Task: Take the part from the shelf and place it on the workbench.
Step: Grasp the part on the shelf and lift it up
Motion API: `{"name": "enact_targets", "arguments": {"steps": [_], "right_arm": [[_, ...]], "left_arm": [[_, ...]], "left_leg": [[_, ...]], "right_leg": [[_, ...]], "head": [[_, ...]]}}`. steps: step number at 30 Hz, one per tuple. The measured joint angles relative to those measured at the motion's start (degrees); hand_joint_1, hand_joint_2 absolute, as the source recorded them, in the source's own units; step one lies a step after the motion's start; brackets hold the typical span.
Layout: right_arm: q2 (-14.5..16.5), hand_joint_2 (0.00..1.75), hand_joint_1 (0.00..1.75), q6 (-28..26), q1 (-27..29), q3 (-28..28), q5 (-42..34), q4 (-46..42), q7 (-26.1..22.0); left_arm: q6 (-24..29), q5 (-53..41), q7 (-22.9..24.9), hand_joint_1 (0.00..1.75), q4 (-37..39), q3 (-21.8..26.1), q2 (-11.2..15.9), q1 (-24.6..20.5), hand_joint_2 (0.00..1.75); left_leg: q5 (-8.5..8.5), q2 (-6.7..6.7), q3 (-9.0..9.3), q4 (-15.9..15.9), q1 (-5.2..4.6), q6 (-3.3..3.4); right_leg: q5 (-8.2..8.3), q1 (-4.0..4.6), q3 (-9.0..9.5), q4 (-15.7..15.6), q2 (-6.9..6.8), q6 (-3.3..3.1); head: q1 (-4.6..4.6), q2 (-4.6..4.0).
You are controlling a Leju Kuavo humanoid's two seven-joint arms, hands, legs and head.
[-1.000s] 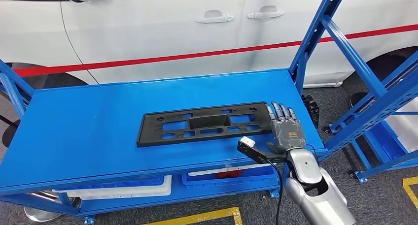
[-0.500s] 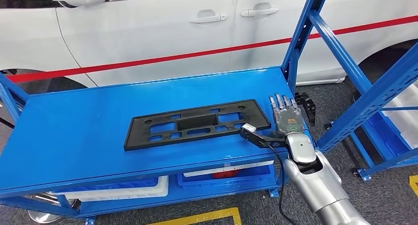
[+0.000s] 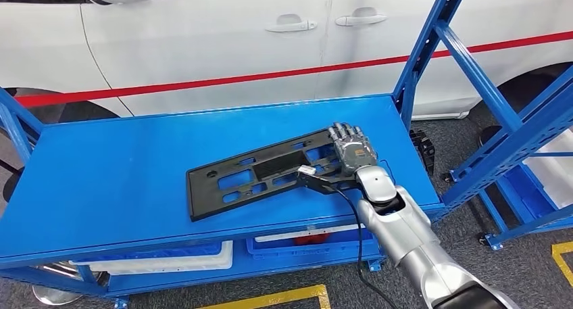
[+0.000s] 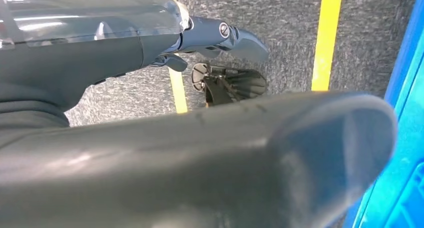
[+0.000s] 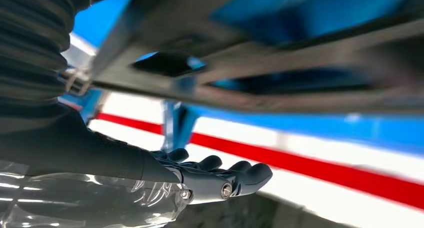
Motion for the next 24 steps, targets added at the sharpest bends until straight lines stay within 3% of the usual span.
{"name": "enact_targets", "arguments": {"steps": [1,3,4,6,9,10,11,13,15,16,18,20,22,24], "right_arm": [[0.8,1.75,0.00,0.0,-0.7,0.5,-0.4,1.1,-0.6],[2.5,1.75,0.00,0.0,-2.5,1.6,-1.4,3.4,-2.0],[3.3,1.75,0.00,0.0,-3.3,2.2,-2.0,4.5,-2.6],[4.9,1.75,0.00,0.2,-4.6,3.3,-3.2,6.6,-3.7],[7.1,1.75,0.00,1.1,-6.2,5.1,-4.9,9.0,-5.8],[7.7,1.75,0.00,1.5,-6.8,5.7,-5.4,9.8,-6.7],[8.3,1.75,0.00,1.8,-7.2,6.3,-5.9,10.6,-7.5],[9.1,1.75,0.00,2.0,-8.0,7.4,-6.7,12.3,-9.1],[9.6,1.75,0.00,1.7,-8.9,8.5,-7.1,14.0,-10.5],[9.8,1.75,0.01,1.4,-9.3,9.0,-7.2,14.7,-11.2],[10.3,1.75,0.08,0.4,-10.1,10.2,-7.8,15.9,-12.6],[10.9,1.75,0.67,-0.8,-10.9,11.7,-8.5,17.1,-14.3],[11.4,1.75,1.23,-2.2,-11.4,13.5,-9.2,18.1,-15.6],[11.9,1.75,1.39,-3.1,-11.7,15.0,-9.7,18.8,-16.0]], "left_arm": [[0.0,-0.1,0.0,0.00,0.0,0.0,0.0,0.0,0.00],[0.0,-0.3,0.0,0.00,0.0,0.0,0.0,0.0,0.00],[0.0,-0.4,0.0,0.00,0.0,0.0,0.0,0.0,0.00],[0.0,-0.7,-0.1,0.00,0.0,0.0,0.0,-0.1,0.00],[0.0,-1.4,-0.2,0.00,0.0,0.0,0.0,-0.1,0.00],[-0.1,-1.6,-0.3,0.00,0.0,0.0,0.1,-0.1,0.00],[-0.2,-1.8,-0.4,0.00,0.0,0.0,0.1,-0.1,0.00],[-0.3,-2.2,-0.6,0.00,0.0,0.0,0.1,-0.1,0.00],[-0.3,-2.4,-0.6,0.00,0.0,0.0,0.1,0.0,0.00],[-0.3,-2.4,-0.6,0.00,0.0,0.0,0.1,0.0,0.00],[-0.2,-2.6,-0.6,0.00,0.0,0.0,0.2,-0.1,0.00],[-0.1,-2.8,-0.5,0.00,0.0,0.0,0.4,-0.2,0.00],[-0.1,-3.1,-0.5,0.00,0.0,0.0,0.4,-0.2,0.00],[0.0,-3.4,-0.6,0.00,0.0,0.0,0.4,-0.2,0.00]], "left_leg": [[-0.08,-0.02,0.10,0.1,0.02,-0.10],[-0.35,-0.04,0.25,0.3,0.01,-0.48],[-0.50,-0.06,0.19,0.5,-0.06,-0.73],[-0.61,-0.08,-0.04,0.6,-0.16,-1.35],[-0.95,-0.01,-0.18,0.8,-0.01,-2.41],[-1.82,0.02,-0.63,1.9,0.05,-2.73],[-3.22,0.03,-1.61,4.1,0.13,-2.98],[-6.86,0.04,-5.04,11.6,0.26,-3.34],[-8.19,0.04,-7.61,17.0,0.31,-3.44],[-7.21,0.04,-7.42,16.5,0.31,-3.36],[-3.31,0.04,-4.11,9.5,0.30,-2.98],[-0.92,0.00,-0.84,2.6,0.07,-2.48],[-0.80,-0.09,-0.19,0.8,-0.20,-2.08],[-0.44,-0.07,-0.19,0.5,0.01,-1.51]], "right_leg": [[1.51,-0.10,0.60,-1.5,-0.03,0.01],[5.49,-0.19,4.08,-8.8,-0.07,-0.24],[6.67,-0.11,5.62,-12.2,-0.05,-0.48],[7.03,0.15,6.82,-15.1,0.06,-1.05],[7.28,0.26,6.85,-15.6,0.20,-2.06],[7.37,0.18,6.97,-15.8,0.17,-2.41],[7.42,0.12,7.08,-16.0,0.11,-2.69],[7.37,0.23,7.13,-16.0,0.01,-3.00],[7.32,0.42,7.17,-15.9,-0.01,-3.13],[7.28,0.48,7.22,-15.8,0.01,-3.16],[7.18,0.55,7.33,-15.7,0.12,-3.13],[7.11,0.78,7.24,-15.6,0.28,-2.86],[7.22,0.90,7.01,-15.6,0.38,-2.42],[7.19,0.88,6.92,-15.5,0.39,-1.88]], "head": [[0.01,0.00],[0.00,0.00],[-0.01,0.00],[-0.04,0.00],[-0.07,0.00],[-0.09,0.00],[-0.10,0.00],[-0.13,0.00],[-0.13,0.00],[-0.13,0.00],[-0.13,0.00],[-0.12,0.00],[-0.09,0.00],[-0.08,0.00]]}}
